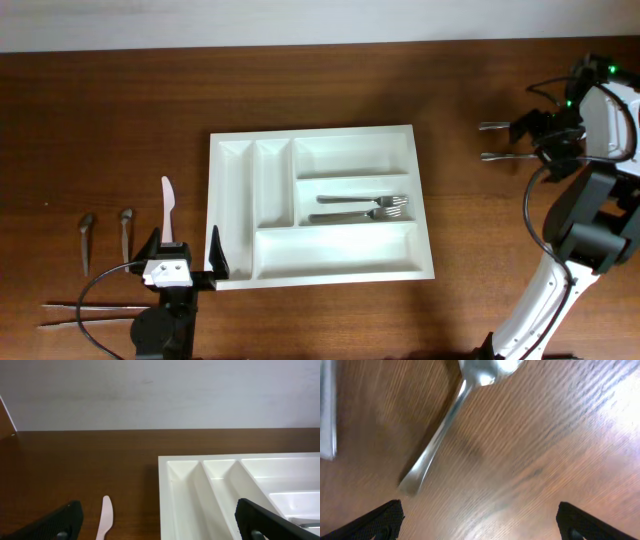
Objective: Pack container
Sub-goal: 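Move the right gripper back to the spoons and grasp a metal spoon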
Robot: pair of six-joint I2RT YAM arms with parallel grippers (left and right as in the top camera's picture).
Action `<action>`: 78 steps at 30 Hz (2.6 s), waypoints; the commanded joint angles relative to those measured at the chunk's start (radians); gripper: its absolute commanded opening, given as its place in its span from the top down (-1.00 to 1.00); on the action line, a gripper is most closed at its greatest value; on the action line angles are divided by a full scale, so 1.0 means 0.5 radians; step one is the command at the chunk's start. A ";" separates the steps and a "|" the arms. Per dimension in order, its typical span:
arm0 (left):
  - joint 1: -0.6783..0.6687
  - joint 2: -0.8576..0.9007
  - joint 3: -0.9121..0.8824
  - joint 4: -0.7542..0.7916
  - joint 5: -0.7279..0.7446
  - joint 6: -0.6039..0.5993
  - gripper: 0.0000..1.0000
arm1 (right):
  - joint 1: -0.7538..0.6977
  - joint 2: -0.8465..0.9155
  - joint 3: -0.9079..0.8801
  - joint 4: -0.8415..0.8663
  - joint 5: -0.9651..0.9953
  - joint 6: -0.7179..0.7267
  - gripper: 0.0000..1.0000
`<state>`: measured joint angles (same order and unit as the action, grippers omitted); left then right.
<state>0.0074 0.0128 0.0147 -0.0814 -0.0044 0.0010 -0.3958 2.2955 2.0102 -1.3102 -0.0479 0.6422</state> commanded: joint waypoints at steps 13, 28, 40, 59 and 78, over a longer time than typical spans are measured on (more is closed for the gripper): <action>0.006 -0.014 -0.011 -0.002 0.015 0.031 -0.98 | -0.011 0.096 0.016 0.245 0.113 0.434 -0.98; 0.006 -0.014 -0.011 -0.002 0.015 0.031 -0.98 | -0.175 0.198 0.016 0.353 0.004 0.514 -0.98; 0.006 -0.014 -0.011 -0.002 0.015 0.031 -0.98 | -0.177 0.290 0.016 0.333 0.014 0.475 -0.94; 0.006 -0.014 -0.011 -0.002 0.015 0.031 -0.98 | -0.114 0.303 0.016 0.348 -0.001 0.461 0.58; 0.006 -0.014 -0.011 -0.002 0.015 0.031 -0.98 | -0.035 0.299 0.570 0.043 -0.244 0.462 0.93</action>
<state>0.0074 0.0128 0.0147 -0.0814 -0.0040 0.0010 -0.4217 2.4424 2.1925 -1.2556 -0.1543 0.8680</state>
